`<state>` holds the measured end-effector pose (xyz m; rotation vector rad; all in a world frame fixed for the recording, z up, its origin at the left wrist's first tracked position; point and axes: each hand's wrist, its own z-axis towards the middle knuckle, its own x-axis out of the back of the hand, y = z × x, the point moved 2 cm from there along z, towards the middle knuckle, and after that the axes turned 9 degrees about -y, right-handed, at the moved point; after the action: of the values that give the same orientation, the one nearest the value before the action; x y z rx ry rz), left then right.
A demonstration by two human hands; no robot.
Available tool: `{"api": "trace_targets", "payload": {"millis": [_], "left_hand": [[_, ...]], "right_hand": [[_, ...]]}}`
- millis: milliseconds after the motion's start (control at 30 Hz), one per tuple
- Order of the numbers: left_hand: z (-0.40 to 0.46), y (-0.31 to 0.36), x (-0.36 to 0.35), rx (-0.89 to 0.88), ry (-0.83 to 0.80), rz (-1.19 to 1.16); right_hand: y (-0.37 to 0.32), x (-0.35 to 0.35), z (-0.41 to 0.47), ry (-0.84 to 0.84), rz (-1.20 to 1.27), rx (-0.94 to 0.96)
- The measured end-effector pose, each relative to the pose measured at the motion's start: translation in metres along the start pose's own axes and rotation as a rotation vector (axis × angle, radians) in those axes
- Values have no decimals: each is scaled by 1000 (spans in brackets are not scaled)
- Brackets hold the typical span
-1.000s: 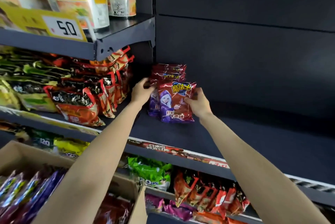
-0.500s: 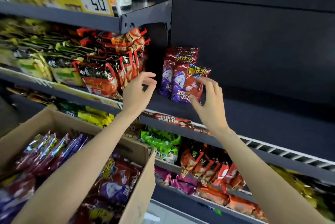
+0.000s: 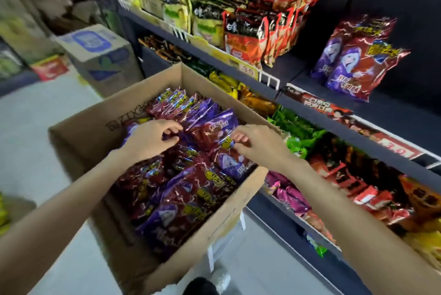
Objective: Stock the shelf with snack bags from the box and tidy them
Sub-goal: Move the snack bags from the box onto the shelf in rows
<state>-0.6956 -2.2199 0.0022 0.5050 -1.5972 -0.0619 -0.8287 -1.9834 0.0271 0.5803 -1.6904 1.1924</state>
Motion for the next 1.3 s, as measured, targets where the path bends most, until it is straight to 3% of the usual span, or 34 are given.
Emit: {"api": "trace_targets", "payload": {"millis": [167, 233, 333, 533, 733, 833, 967, 1133, 1300], "left_hand": [[-8, -54, -16, 186, 149, -300], [9, -52, -22, 169, 134, -351], [39, -38, -33, 41, 80, -216], [89, -3, -49, -228, 64, 179], [118, 10, -71, -58, -91, 351], [122, 12, -70, -86, -93, 312], [120, 16, -63, -171, -72, 154], [110, 11, -42, -158, -2, -90], [107, 6, -12, -108, 94, -596]], "right_hand": [[11, -40, 68, -111, -60, -213], [26, -49, 84, -156, -87, -375], [43, -55, 97, -185, -151, -462], [41, -60, 117, -373, -550, -145], [44, -65, 127, -459, -892, 10], [46, -63, 125, -504, -929, 77], [40, -53, 117, -518, -767, 84], [40, -5, 85, -260, -449, 17], [50, 34, 46, 5, 112, -91]]}}
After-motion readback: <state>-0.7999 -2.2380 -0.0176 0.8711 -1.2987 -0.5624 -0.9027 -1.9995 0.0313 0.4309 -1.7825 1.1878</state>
